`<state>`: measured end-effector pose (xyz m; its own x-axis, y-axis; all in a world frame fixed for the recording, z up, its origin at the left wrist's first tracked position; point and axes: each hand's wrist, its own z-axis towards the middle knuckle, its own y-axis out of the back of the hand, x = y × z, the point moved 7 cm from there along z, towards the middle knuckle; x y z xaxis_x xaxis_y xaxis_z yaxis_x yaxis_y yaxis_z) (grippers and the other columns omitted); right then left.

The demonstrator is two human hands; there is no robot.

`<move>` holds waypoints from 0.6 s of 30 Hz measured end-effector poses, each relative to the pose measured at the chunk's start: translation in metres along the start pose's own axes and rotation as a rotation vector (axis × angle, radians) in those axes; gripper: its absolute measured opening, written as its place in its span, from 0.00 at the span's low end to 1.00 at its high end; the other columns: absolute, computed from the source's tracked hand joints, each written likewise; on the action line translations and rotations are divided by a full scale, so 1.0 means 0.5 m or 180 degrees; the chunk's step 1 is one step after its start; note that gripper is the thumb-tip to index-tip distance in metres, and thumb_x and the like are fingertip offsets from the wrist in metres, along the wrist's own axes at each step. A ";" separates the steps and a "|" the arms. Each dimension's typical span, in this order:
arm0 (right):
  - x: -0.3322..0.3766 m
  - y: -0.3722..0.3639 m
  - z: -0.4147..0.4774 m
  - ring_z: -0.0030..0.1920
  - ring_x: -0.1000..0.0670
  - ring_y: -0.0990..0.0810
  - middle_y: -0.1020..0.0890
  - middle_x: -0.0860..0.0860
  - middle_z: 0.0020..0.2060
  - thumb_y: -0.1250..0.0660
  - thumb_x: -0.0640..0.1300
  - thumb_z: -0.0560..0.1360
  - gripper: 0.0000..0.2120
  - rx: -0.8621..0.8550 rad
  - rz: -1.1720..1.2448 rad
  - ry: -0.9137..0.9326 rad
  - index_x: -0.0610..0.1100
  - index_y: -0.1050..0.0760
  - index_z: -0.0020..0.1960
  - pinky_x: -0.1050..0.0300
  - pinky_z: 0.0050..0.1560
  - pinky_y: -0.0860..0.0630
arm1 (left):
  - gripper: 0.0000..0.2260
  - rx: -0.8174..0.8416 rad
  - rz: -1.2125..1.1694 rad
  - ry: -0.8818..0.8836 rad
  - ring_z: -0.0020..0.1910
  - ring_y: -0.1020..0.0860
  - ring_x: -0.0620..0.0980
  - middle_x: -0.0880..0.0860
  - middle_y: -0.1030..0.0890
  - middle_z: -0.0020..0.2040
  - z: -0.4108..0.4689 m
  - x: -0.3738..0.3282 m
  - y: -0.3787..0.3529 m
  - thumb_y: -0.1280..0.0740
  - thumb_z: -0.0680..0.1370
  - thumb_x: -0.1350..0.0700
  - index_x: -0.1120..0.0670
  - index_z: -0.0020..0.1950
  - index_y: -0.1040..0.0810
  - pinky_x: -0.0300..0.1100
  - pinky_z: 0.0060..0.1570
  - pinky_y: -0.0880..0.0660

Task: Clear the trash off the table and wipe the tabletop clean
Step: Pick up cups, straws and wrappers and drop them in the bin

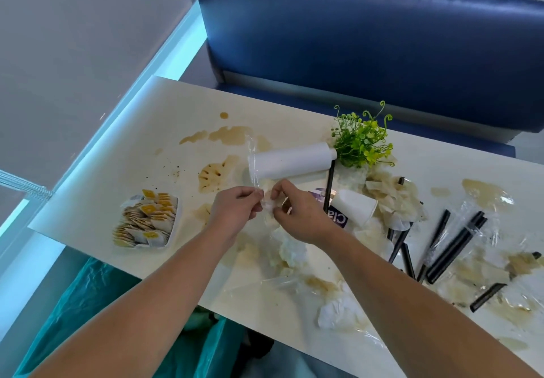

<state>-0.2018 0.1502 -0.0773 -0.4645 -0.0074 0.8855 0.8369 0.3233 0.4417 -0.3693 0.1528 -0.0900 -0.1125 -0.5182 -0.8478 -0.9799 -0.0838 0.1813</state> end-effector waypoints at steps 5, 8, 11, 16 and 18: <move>-0.040 0.023 -0.032 0.40 0.54 0.25 0.25 0.55 0.48 0.35 0.45 0.76 0.12 -0.0107 -0.0248 -0.0372 0.55 0.33 0.56 0.60 0.38 0.31 | 0.03 -0.0245 0.0151 -0.0111 0.36 0.16 0.44 0.50 0.14 0.36 -0.010 0.009 0.016 0.25 0.77 0.54 0.52 0.45 0.14 0.36 0.37 0.22; -0.054 0.031 -0.051 0.47 0.56 0.27 0.27 0.54 0.49 0.34 0.55 0.74 0.15 0.0093 -0.0794 -0.0345 0.51 0.30 0.57 0.59 0.43 0.32 | 0.03 -0.0276 0.0242 -0.0175 0.37 0.16 0.42 0.49 0.14 0.37 -0.022 0.016 0.029 0.25 0.77 0.53 0.51 0.46 0.14 0.37 0.38 0.22; -0.068 0.020 -0.072 0.47 0.51 0.28 0.30 0.53 0.49 0.32 0.61 0.71 0.21 0.0398 -0.1356 -0.0291 0.49 0.28 0.57 0.55 0.45 0.30 | 0.03 -0.0258 0.0260 -0.0181 0.37 0.16 0.44 0.49 0.13 0.38 -0.036 0.029 0.029 0.25 0.77 0.53 0.51 0.47 0.14 0.40 0.41 0.21; -0.083 0.002 -0.089 0.48 0.49 0.27 0.29 0.51 0.53 0.31 0.59 0.73 0.23 0.0633 -0.1704 -0.0405 0.47 0.27 0.62 0.53 0.46 0.26 | 0.03 -0.0335 0.0269 -0.0169 0.38 0.15 0.45 0.50 0.13 0.38 -0.052 0.045 0.035 0.25 0.77 0.53 0.51 0.47 0.14 0.41 0.42 0.21; -0.081 0.000 -0.092 0.47 0.47 0.26 0.26 0.50 0.51 0.33 0.51 0.76 0.14 0.0664 -0.1685 -0.0439 0.45 0.26 0.58 0.51 0.47 0.24 | 0.03 -0.0362 0.0246 -0.0167 0.38 0.15 0.45 0.49 0.13 0.38 -0.060 0.050 0.038 0.25 0.77 0.52 0.50 0.48 0.15 0.41 0.41 0.21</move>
<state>-0.1696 0.1070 -0.1067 -0.8490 -0.1000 0.5188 0.4122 0.4887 0.7689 -0.3855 0.1125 -0.0928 -0.1984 -0.4820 -0.8534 -0.9433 -0.1426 0.2998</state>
